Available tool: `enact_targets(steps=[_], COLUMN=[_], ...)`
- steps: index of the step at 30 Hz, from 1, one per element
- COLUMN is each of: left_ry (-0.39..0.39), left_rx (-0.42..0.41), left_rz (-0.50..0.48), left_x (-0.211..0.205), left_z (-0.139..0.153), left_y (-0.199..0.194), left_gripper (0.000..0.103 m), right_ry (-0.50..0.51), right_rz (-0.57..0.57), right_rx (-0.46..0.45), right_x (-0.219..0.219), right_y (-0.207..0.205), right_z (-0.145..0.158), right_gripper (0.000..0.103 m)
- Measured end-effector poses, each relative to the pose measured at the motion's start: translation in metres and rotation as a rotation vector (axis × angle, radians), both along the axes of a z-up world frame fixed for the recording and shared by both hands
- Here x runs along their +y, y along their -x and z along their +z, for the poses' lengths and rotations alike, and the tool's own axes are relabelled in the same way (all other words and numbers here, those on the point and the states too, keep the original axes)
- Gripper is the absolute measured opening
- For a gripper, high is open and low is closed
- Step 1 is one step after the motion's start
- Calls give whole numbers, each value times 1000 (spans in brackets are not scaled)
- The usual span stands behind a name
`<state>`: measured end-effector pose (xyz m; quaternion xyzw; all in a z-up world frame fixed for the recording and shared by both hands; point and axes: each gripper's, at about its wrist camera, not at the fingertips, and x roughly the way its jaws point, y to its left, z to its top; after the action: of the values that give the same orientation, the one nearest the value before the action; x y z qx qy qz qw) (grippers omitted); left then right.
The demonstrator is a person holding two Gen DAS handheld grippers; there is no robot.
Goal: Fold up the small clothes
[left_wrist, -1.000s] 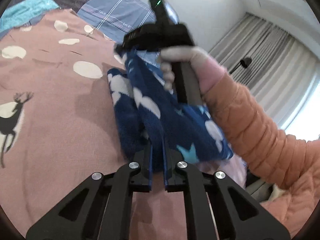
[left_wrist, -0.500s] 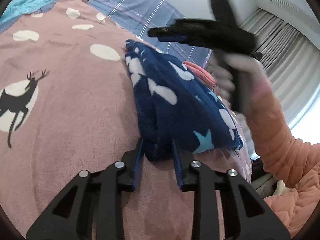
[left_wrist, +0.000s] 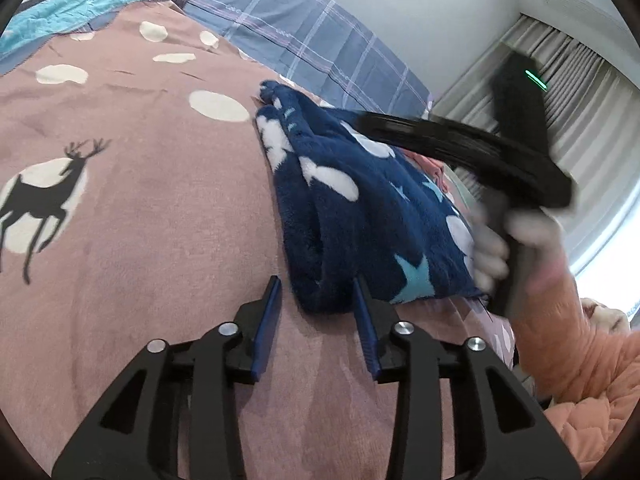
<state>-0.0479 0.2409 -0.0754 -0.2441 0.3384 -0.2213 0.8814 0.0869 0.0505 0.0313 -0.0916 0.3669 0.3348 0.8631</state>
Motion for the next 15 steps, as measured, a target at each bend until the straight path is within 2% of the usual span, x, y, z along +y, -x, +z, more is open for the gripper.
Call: enact_targets(steps=[1, 2, 5, 7, 9, 11, 14, 15], left_ry=[-8, -11, -30, -48, -81, -166, -295, -306], left_rx=[-9, -25, -97, -140, -157, -148, -70, -48], left_rz=[18, 34, 66, 59, 40, 28, 32, 27], left_x=[2, 4, 8, 2, -10, -32, -60, -63], left_z=[2, 6, 24, 41, 52, 58, 45, 39], left_y=[3, 5, 8, 2, -6, -21, -41, -43], left_gripper=[47, 56, 60, 63, 65, 70, 72, 72], right_ry=[-17, -25, -45, -40, -50, -86, -103, -91], right_rz=[-47, -106, -311, -375, -439, -499, -558, -562], right_rx=[-40, -78, -258, -290, -251, -212, -163, -135], right_x=[-17, -32, -89, -113, -137, -155, -172, -174], right_y=[13, 24, 66, 80, 85, 88, 89, 85], right_z=[8, 14, 30, 31, 30, 29, 21, 14], right_gripper=[77, 92, 93, 93, 91, 87, 87, 87])
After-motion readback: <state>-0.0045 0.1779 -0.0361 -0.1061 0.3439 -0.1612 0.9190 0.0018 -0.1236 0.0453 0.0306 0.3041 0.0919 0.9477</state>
